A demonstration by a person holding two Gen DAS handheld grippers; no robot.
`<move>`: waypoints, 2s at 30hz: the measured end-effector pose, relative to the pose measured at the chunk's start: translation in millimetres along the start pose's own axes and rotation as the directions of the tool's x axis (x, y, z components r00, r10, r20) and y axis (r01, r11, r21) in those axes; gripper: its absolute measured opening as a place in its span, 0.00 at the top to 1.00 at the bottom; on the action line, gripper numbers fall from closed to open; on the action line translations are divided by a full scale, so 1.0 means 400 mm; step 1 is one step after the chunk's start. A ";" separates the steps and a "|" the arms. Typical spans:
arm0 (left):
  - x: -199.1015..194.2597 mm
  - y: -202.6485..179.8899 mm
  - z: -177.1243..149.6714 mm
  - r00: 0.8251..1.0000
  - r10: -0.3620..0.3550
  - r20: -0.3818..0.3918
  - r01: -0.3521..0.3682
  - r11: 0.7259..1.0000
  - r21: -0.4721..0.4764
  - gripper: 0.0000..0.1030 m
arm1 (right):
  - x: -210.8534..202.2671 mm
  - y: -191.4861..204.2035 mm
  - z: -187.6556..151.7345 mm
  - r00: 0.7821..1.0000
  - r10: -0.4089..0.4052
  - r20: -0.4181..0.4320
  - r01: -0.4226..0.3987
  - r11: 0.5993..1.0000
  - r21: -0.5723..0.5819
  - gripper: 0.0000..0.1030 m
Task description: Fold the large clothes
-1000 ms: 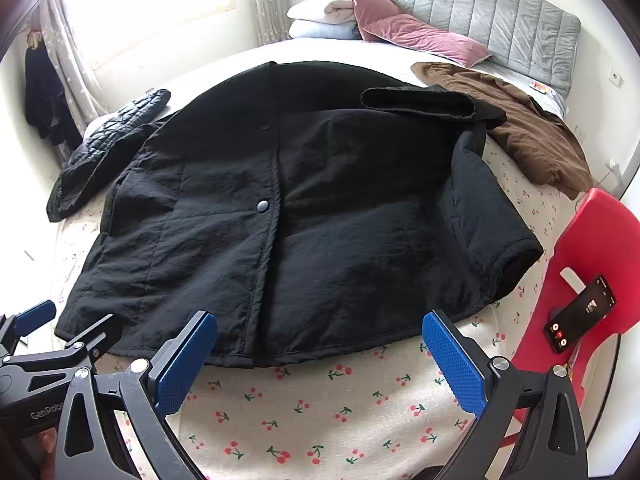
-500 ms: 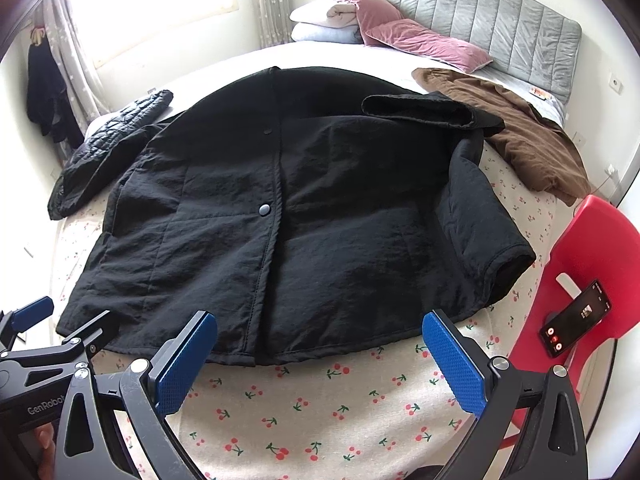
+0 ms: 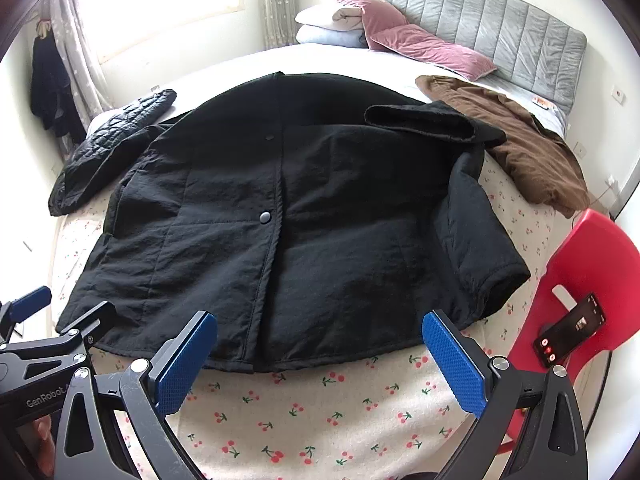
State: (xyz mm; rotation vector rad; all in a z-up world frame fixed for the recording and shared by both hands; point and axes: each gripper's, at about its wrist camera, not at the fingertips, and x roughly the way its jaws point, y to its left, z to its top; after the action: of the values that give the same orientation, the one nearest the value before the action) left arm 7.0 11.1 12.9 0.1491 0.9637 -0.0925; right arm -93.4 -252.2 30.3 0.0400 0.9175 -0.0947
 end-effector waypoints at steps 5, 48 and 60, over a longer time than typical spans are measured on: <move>0.012 0.016 0.020 0.999 -0.043 -0.007 0.043 0.999 0.009 0.00 | 0.005 0.002 0.026 1.000 -0.008 0.002 0.008 1.000 -0.013 0.00; 0.723 0.222 0.914 0.997 -0.067 -0.032 0.073 0.947 0.313 0.00 | 0.665 -0.184 0.979 0.948 0.229 -0.219 -0.229 0.973 0.028 0.01; 0.942 0.288 0.902 0.934 -0.316 -0.166 0.330 0.941 0.069 0.56 | 1.075 -0.210 0.909 0.886 0.109 -0.450 -0.063 0.991 0.118 0.44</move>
State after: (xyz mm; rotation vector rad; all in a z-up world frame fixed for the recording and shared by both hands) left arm 530.1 59.7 -84.8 0.0850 1.1323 -0.4374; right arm 445.4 -391.0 -89.8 0.2037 1.3811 -0.0482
